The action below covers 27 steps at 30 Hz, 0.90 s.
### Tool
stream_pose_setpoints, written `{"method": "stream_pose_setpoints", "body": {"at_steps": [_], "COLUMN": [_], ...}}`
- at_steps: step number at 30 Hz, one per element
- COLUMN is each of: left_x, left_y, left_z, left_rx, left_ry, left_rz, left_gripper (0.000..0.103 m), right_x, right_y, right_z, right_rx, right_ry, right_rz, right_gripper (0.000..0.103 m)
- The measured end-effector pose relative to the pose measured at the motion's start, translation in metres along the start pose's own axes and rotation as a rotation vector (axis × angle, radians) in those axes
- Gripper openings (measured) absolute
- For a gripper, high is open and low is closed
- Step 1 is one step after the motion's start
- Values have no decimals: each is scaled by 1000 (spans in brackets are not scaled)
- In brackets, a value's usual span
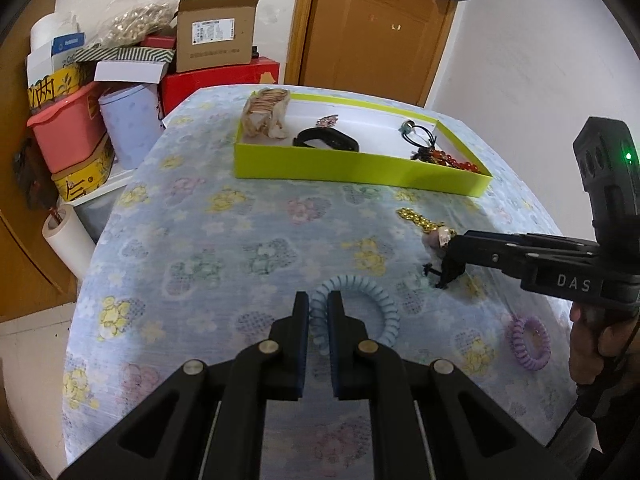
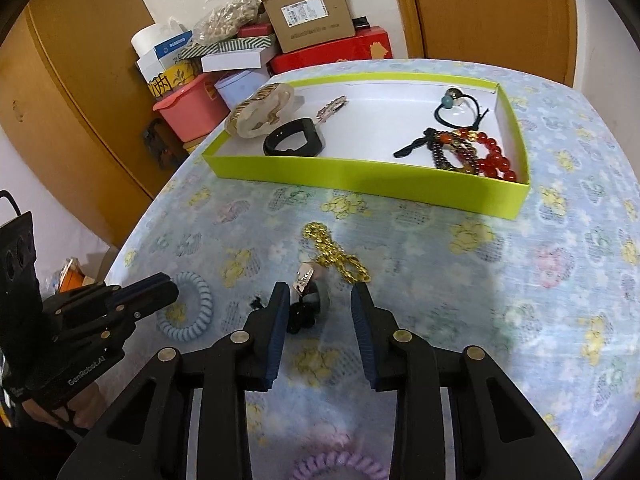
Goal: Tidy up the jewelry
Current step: 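Grasp the blue coil hair tie with the left tool while the right tool grasps the black hair tie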
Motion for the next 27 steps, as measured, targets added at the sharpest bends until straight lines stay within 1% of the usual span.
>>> {"method": "stream_pose_setpoints", "body": {"at_steps": [3, 5, 7, 13, 17, 27], "left_x": [0, 0, 0, 1, 3, 10], "left_y": [0, 0, 0, -4, -9, -29], "left_z": [3, 4, 5, 5, 2, -13], "left_rx": [-4, -6, -8, -4, -3, -15], "left_ry": [-7, -9, -10, -9, -9, 4], "left_rz": [-3, -5, -5, -12, -21, -57], "left_gripper": [9, 9, 9, 9, 9, 9], "right_x": [2, 1, 1, -2, -3, -8], "right_y": [3, 6, 7, 1, -12, -61], "right_z": [5, 8, 11, 16, 14, 5], "right_rx": [-11, -9, -12, -44, -45, -33], "right_ry": [-20, -25, -41, -69, -72, -48], "right_rz": [9, 21, 21, 5, -22, -120], "right_gripper": [25, 25, 20, 19, 18, 18]}}
Point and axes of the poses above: each gripper's, at about its wrist camera, not at the fingertips, and y roughly the way its jaws point, z to its left, x to its top, the point moved 4 cm from there along y, roughly the way its jaws point, and after that the axes turned 9 degrees about -x, right-handed, at the moved point
